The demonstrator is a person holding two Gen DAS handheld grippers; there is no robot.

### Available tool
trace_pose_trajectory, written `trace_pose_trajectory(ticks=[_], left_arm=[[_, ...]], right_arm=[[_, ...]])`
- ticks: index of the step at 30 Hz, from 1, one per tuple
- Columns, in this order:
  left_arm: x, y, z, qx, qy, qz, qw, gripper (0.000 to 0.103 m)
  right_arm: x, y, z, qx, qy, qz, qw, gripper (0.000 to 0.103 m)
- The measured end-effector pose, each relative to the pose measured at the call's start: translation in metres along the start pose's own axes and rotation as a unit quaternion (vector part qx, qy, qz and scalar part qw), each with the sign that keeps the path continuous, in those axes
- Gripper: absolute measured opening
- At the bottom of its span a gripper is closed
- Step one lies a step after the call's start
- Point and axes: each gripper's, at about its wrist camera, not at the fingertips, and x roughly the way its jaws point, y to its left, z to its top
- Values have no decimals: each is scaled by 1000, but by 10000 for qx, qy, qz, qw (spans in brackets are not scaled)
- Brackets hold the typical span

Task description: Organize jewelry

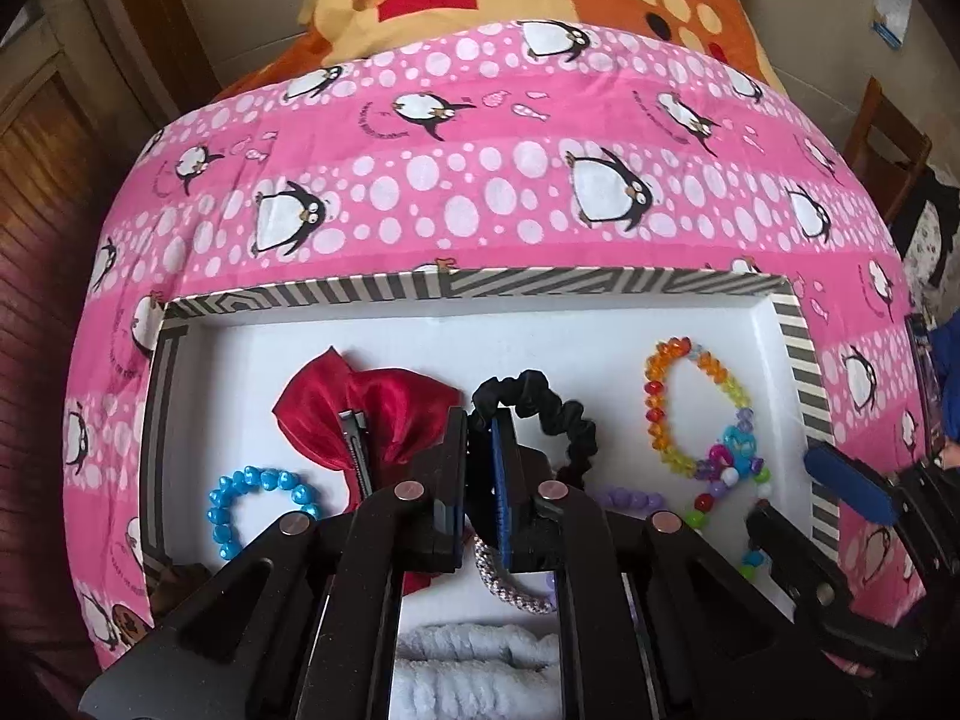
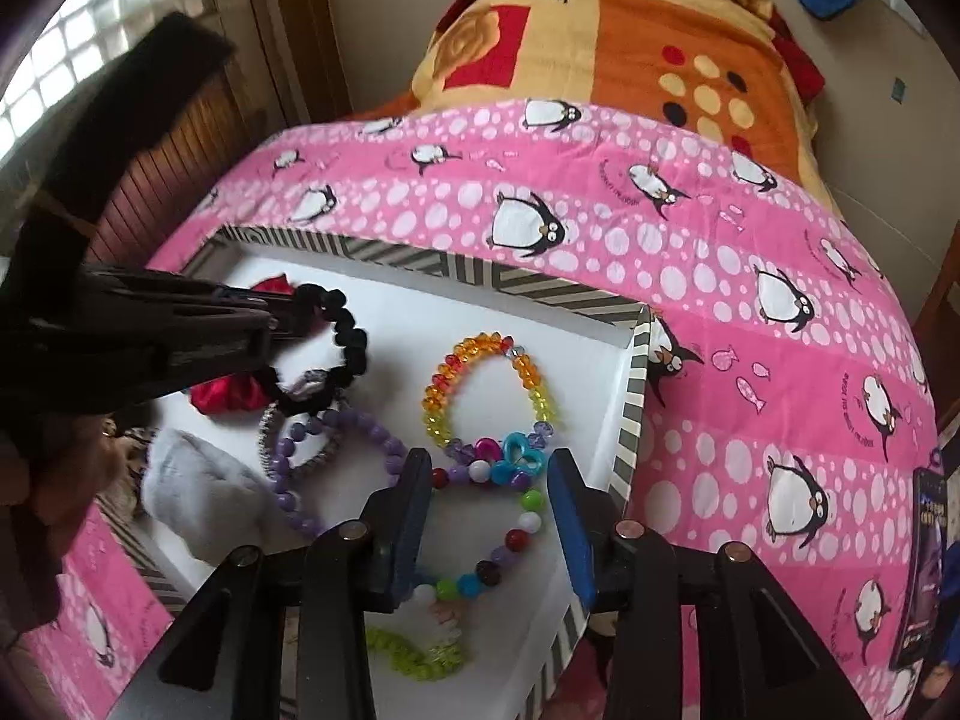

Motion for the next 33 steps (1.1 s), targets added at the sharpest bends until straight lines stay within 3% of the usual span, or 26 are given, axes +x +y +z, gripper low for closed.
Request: trace_pose_trajectory(ticks=[7, 19, 30, 33], left_arm=[[-10, 7, -6, -238, -67, -66, 9997, 37], [-55, 22, -31, -364, -590, 385, 9968, 41], [-88, 32, -66, -568, -795, 509, 9939, 42], [-97, 35, -79, -643, -857, 534, 9928, 42]], right_arm=[[-15, 6, -8, 183, -138, 31, 9997, 40], [-28, 14, -22, 569, -162, 107, 9982, 42], [-46, 34, -32, 637, -179, 183, 9976, 43], [-52, 40, -36, 673, -198, 197, 9973, 49]])
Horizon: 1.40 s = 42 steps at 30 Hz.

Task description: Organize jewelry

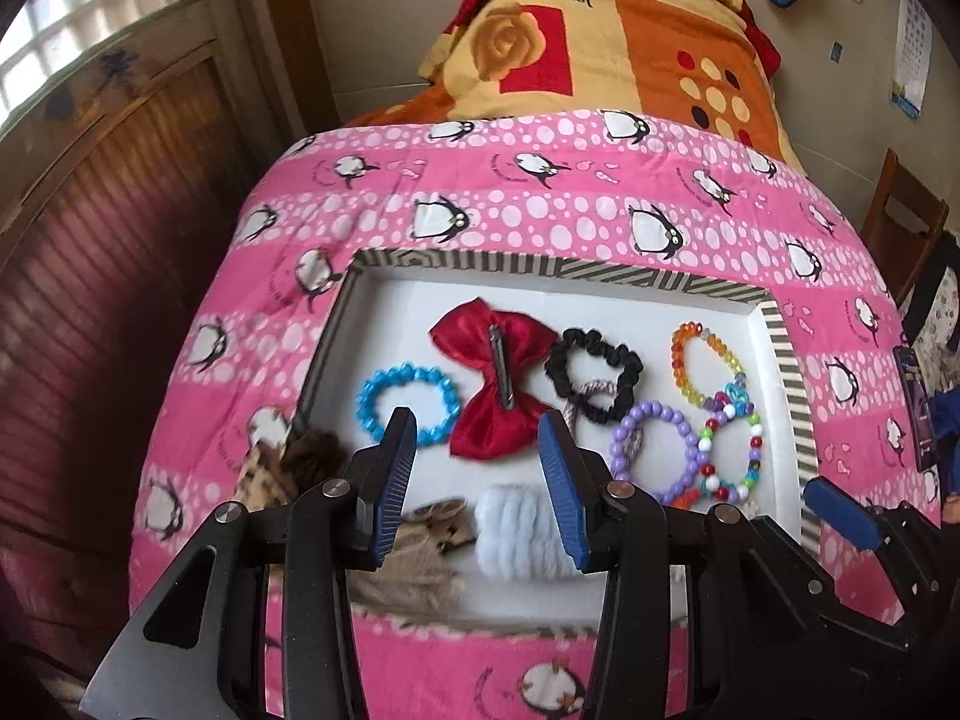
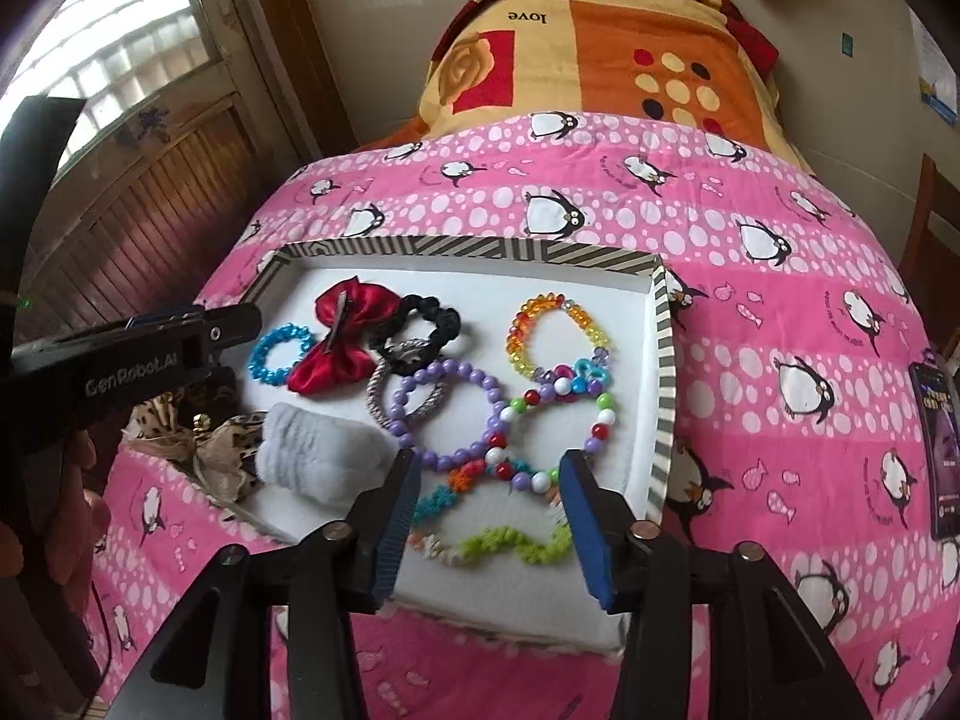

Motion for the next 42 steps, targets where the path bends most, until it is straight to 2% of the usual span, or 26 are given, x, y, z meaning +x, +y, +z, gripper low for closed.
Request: trace_pose_trajectory(ticks=[16, 26, 42], left_arm=[[-51, 23, -69, -281, -213, 40, 9994, 42], [-69, 30, -106, -284, -231, 88, 9993, 42], [-85, 38, -125, -235, -319, 138, 9991, 42]], right_arm=[[-36, 36, -32, 30, -127, -45, 9999, 52], [-52, 51, -52, 56, -194, -81, 9998, 56], [-63, 67, -65, 57, -186, -102, 9998, 58]])
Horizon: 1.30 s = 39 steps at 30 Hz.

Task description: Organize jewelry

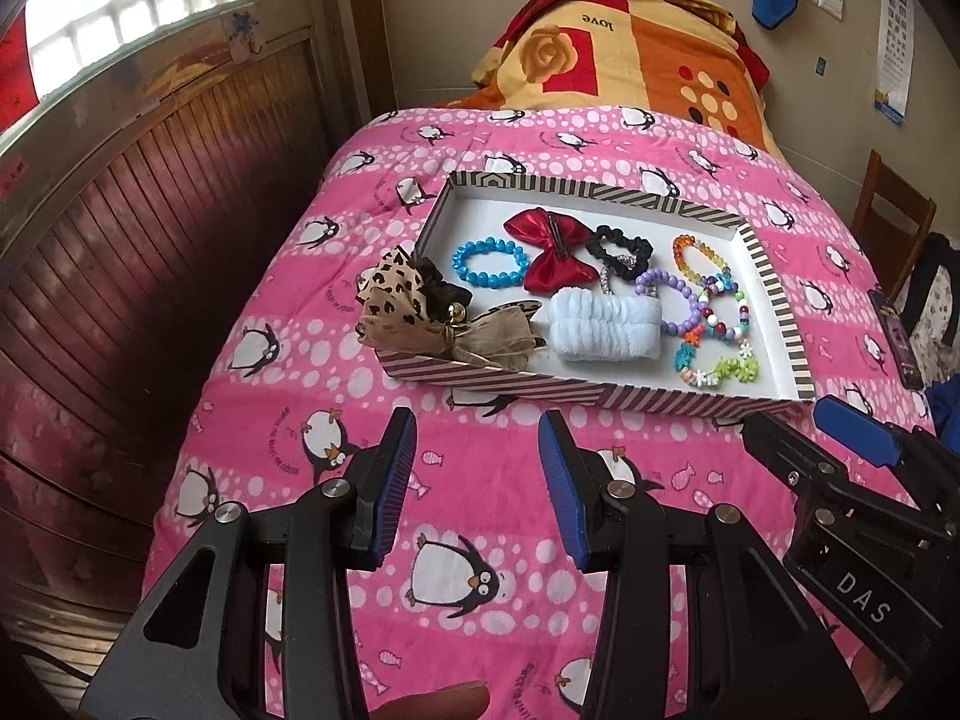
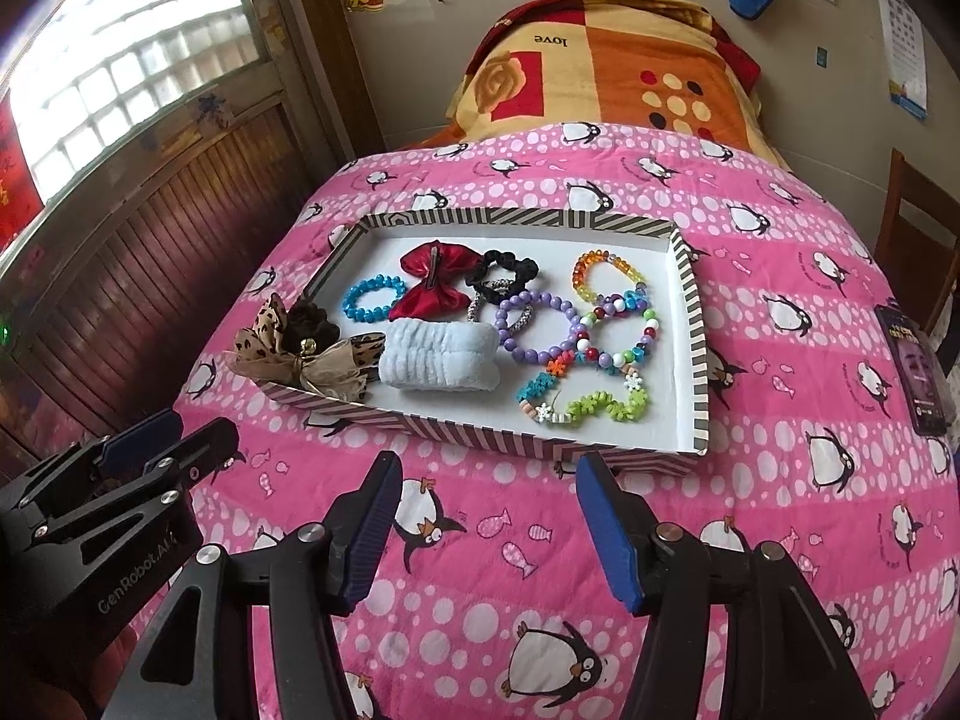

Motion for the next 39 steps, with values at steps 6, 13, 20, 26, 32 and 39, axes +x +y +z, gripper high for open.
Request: trace_pose_trajectory(ticks=[6, 13, 20, 26, 32, 39], left_arm=[[-1, 0, -1, 10, -24, 4, 10000, 42], [-3, 1, -1, 16, -22, 37, 10000, 42], [-2, 5, 0, 27, -42, 20, 10000, 42], [-1, 4, 0, 26, -30, 23, 10000, 42], [0, 4, -1, 44, -18, 25, 10000, 42], [1, 3, -2, 49, -16, 28, 10000, 42]], right_arm=[[0, -1, 0, 26, 19, -1, 10000, 58], [4, 0, -1, 60, 51, 6, 10000, 59], [6, 2, 0, 55, 77, -10, 10000, 59], [7, 3, 0, 52, 91, 4, 9999, 59], [10, 7, 0, 22, 121, 12, 9999, 59], [10, 9, -1, 14, 126, 23, 9999, 59]])
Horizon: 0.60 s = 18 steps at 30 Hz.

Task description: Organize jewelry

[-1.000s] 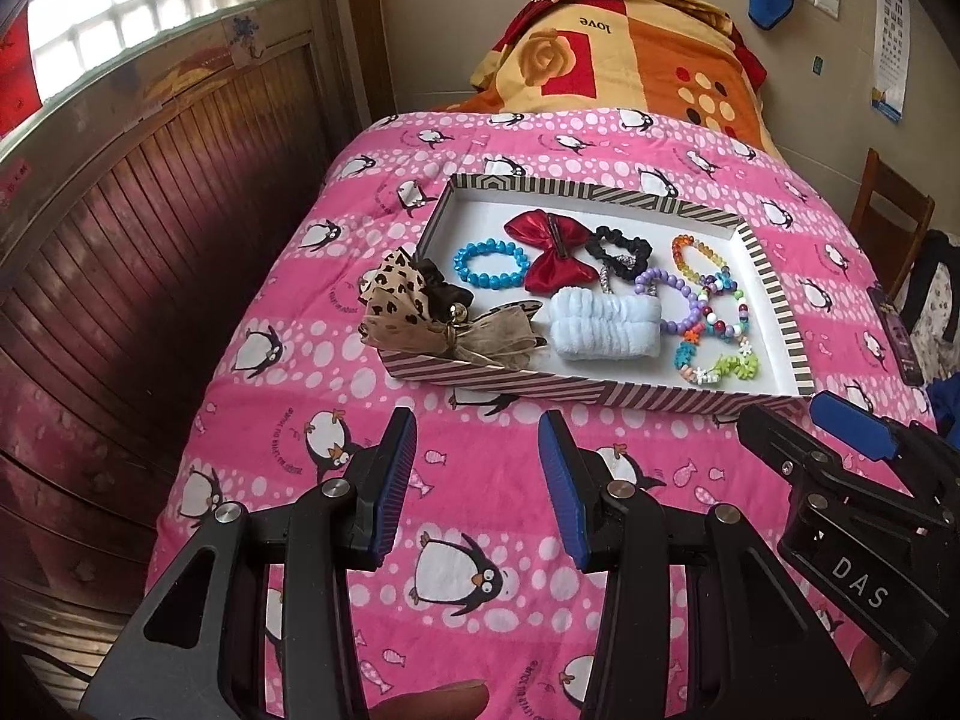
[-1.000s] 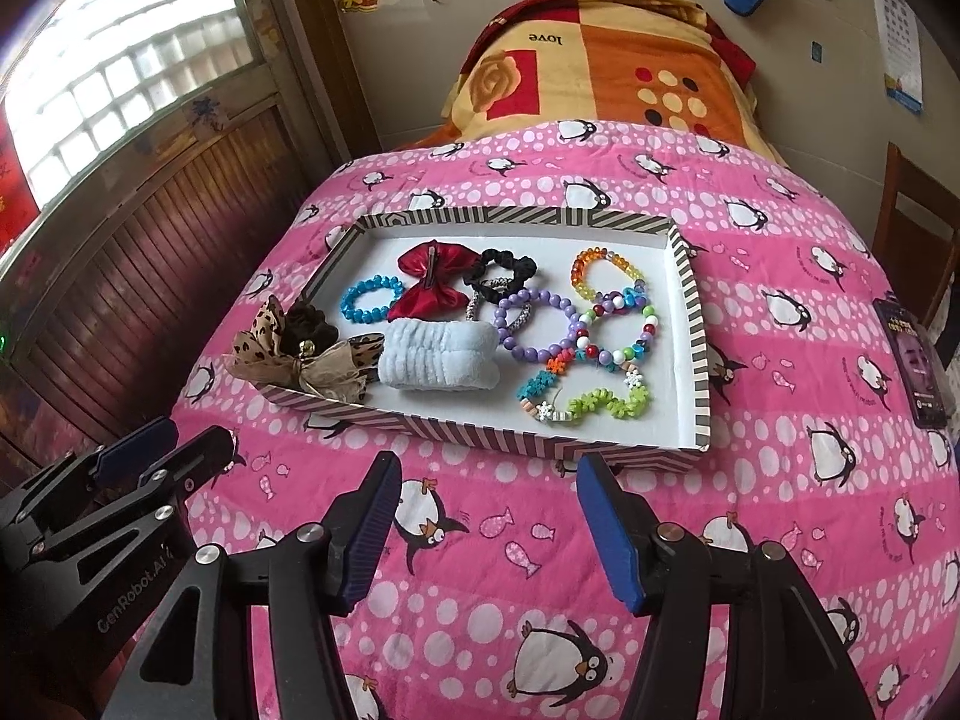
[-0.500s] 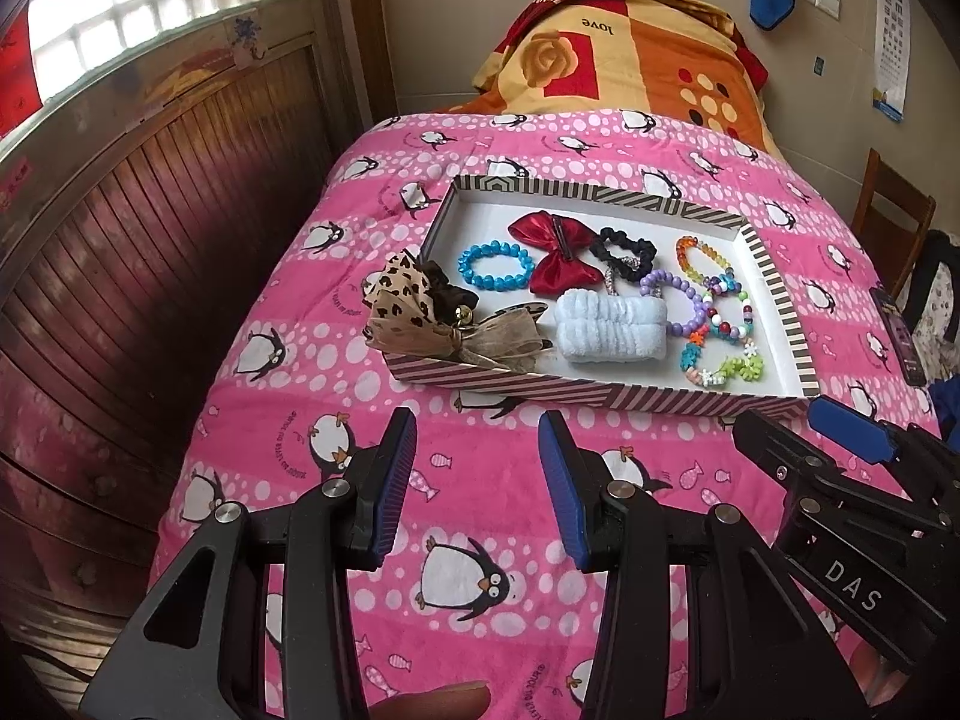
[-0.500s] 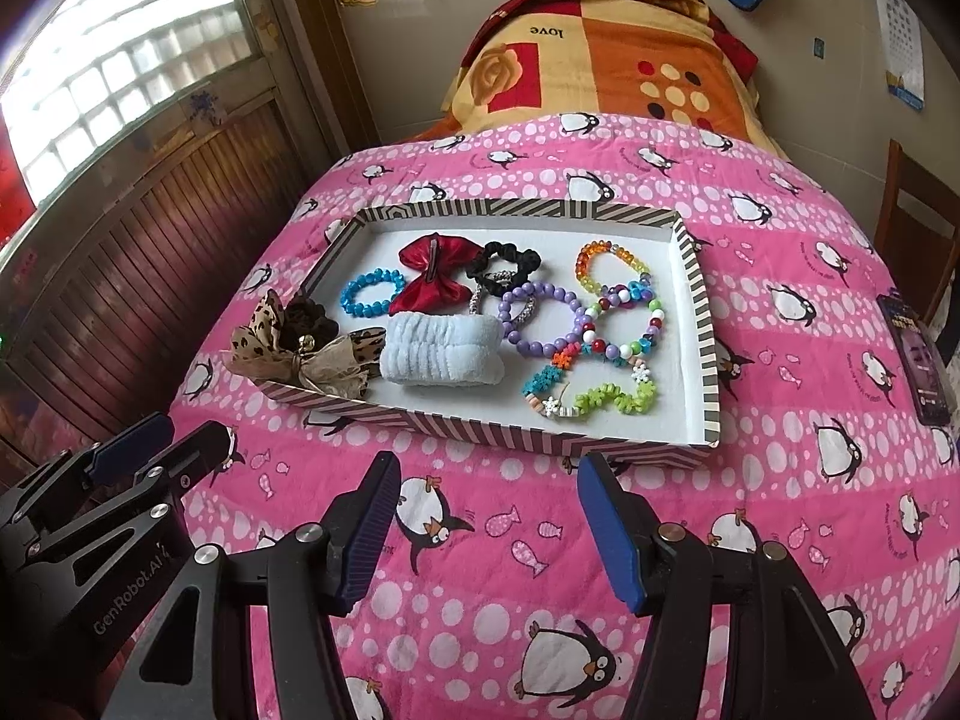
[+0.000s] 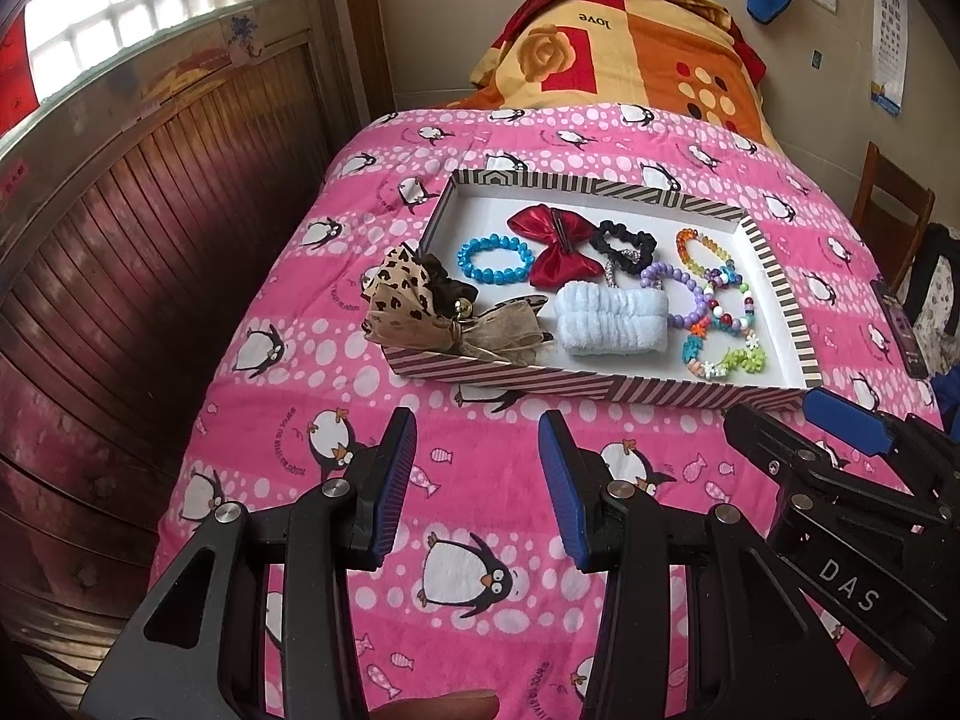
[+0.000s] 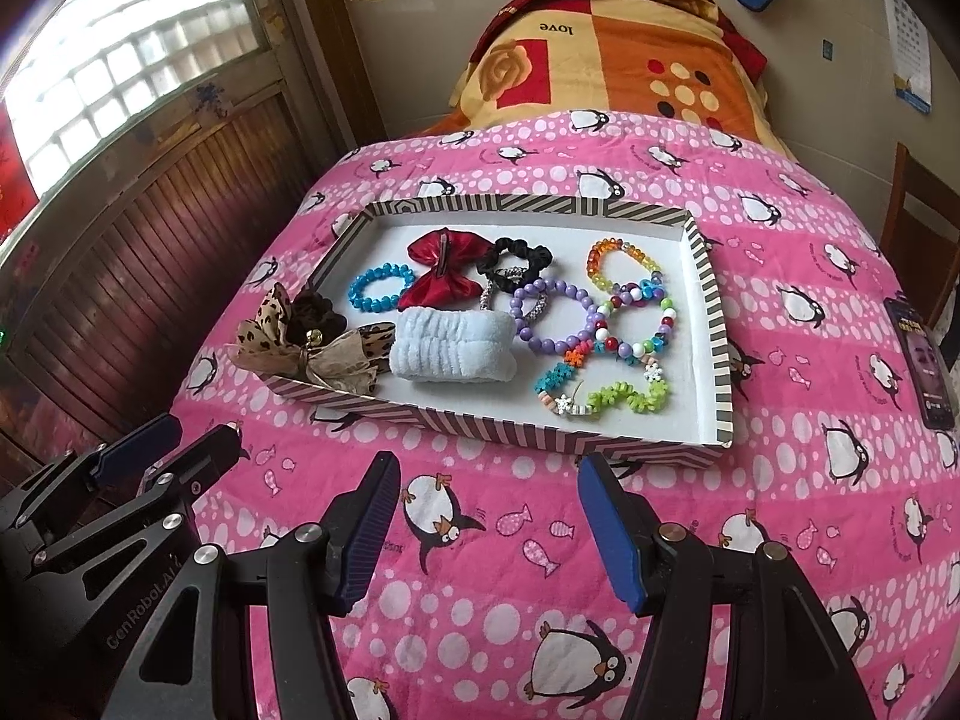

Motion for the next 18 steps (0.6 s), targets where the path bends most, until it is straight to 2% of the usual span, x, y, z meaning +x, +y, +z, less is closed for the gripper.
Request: trace_pose_trajectory(ticks=[18], left_arm=[[0, -2, -2, -6, 8, -4, 10000, 42]], right_arm=[[-1, 1, -3, 6, 17, -7, 10000, 60]])
